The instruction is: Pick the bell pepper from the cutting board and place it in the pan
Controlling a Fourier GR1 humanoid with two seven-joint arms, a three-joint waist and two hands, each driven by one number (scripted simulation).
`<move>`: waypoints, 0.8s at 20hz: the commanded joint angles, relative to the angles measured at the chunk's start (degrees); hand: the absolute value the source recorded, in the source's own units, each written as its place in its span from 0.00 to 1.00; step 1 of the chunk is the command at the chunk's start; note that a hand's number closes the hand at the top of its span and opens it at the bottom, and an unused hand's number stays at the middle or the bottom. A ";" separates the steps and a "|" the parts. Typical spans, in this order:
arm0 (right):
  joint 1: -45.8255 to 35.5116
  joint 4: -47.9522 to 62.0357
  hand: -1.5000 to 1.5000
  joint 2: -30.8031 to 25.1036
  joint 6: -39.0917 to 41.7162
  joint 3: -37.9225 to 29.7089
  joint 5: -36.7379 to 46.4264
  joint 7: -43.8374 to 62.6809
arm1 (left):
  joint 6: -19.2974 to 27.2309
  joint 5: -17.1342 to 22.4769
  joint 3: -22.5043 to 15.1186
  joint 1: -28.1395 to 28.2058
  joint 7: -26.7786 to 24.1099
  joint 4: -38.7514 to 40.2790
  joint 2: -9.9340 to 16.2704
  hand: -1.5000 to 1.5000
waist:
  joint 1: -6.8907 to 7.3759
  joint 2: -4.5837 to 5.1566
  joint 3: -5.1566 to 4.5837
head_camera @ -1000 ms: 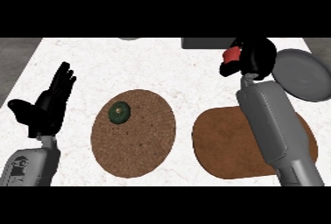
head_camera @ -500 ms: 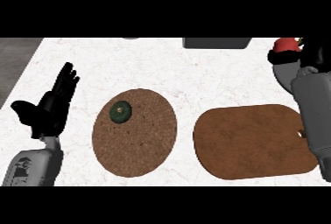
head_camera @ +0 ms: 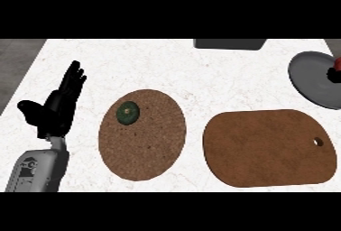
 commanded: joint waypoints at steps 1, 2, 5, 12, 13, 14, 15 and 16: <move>-0.96 8.03 1.00 -3.69 -4.38 -1.84 0.73 -3.49 | 0.77 -0.60 -0.96 -1.06 -0.11 0.28 -1.32 0.50 | 1.20 0.47 0.10; -0.78 8.11 1.00 -4.87 -3.23 -3.15 -1.06 -5.96 | 0.32 -0.74 -1.01 -3.13 0.27 1.84 -0.87 0.50 | 0.96 0.85 0.19; 0.35 10.71 1.00 -5.30 -4.90 -5.00 -2.42 -8.23 | 0.00 0.07 -0.30 -3.98 1.84 0.09 -0.08 0.50 | 1.54 0.96 0.32; 0.58 15.38 0.00 -6.00 0.73 -10.08 -8.00 -12.56 | 0.18 -0.46 -1.33 -2.24 0.60 -0.26 -1.15 0.50 | 2.42 1.25 0.52; -0.04 16.92 0.00 -5.96 5.90 -11.18 -9.64 -11.90 | -0.87 0.94 -0.20 -1.94 0.39 -0.14 -0.43 0.50 | 2.52 1.12 0.48; 0.19 17.64 0.00 -4.35 8.25 -12.39 -11.35 -13.12 | -0.07 0.04 -0.58 -2.41 0.65 -0.37 -0.57 0.50 | 2.15 0.97 0.56; 0.33 18.41 0.00 -4.11 9.41 -12.90 -11.85 -13.12 | -0.64 0.52 -0.23 -2.09 0.10 0.16 -0.34 0.50 | 2.58 1.34 0.58; -1.16 18.61 0.00 -4.94 11.90 -13.19 -12.27 -13.17 | -0.27 0.27 -0.66 -2.52 0.51 0.02 -0.82 0.50 | 2.68 1.20 0.52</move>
